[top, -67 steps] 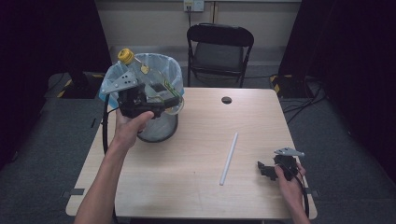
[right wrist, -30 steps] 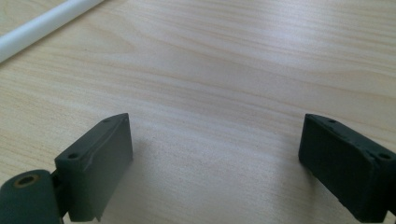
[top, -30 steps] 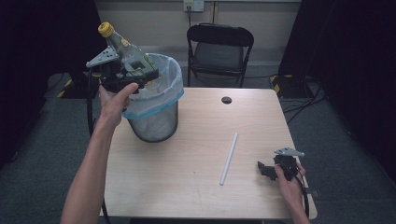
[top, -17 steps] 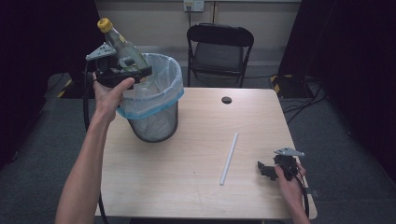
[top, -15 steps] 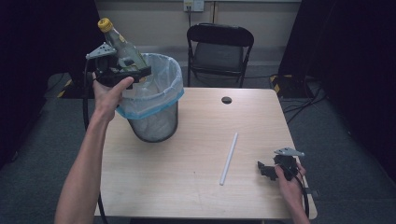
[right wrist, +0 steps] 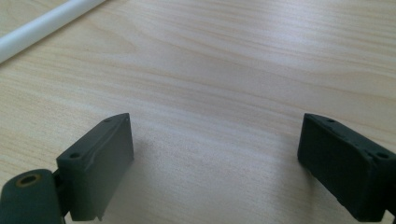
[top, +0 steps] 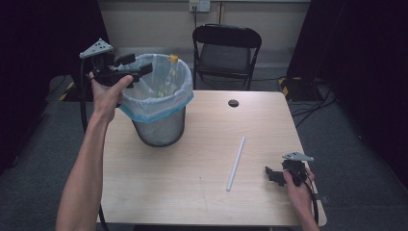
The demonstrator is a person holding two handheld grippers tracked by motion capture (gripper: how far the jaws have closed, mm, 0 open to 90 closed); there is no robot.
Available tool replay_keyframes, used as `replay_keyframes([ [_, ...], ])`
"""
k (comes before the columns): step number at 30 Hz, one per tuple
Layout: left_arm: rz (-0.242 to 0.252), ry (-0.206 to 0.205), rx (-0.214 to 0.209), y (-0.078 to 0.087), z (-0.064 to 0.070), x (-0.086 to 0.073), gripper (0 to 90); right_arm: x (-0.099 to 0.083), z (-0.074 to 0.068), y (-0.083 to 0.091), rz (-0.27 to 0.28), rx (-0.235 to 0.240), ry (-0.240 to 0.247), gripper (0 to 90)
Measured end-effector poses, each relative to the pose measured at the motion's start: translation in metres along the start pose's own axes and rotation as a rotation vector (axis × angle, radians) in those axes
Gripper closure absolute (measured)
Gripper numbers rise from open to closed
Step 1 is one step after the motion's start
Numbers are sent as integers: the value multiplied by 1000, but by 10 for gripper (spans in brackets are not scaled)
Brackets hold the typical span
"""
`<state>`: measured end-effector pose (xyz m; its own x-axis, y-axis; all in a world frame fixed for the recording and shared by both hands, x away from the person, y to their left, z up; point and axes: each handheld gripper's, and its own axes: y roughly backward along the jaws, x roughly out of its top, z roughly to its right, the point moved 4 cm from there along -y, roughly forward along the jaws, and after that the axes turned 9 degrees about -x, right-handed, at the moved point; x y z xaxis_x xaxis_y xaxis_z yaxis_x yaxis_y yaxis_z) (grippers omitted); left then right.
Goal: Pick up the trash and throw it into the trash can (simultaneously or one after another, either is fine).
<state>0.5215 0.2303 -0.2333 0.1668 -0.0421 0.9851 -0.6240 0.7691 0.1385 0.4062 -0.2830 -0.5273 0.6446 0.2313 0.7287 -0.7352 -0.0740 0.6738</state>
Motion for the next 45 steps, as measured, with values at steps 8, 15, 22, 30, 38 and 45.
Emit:
replay_keyframes([
  [8, -4, 16, -17, -7, 2, -9, 159, 0, 0, 0, 3, 1, 3, 95],
  [15, -10, 15, -34, -9, 8, -12, 165, 0, 0, 0, 3, 3, 3, 96],
  [22, -23, 13, -47, -11, 13, -18, 177, 0, 0, 0, 4, 3, 4, 95],
  [30, -29, -9, -64, -14, 27, -21, 194, 0, 0, 0, 5, 1, 5, 96],
  [38, -31, -58, -120, -27, 65, -25, 222, 0, 0, 0, 4, 3, 4, 96],
  [45, -38, -58, -184, -42, 92, -33, 247, 0, 0, 0, 4, 3, 4, 96],
])
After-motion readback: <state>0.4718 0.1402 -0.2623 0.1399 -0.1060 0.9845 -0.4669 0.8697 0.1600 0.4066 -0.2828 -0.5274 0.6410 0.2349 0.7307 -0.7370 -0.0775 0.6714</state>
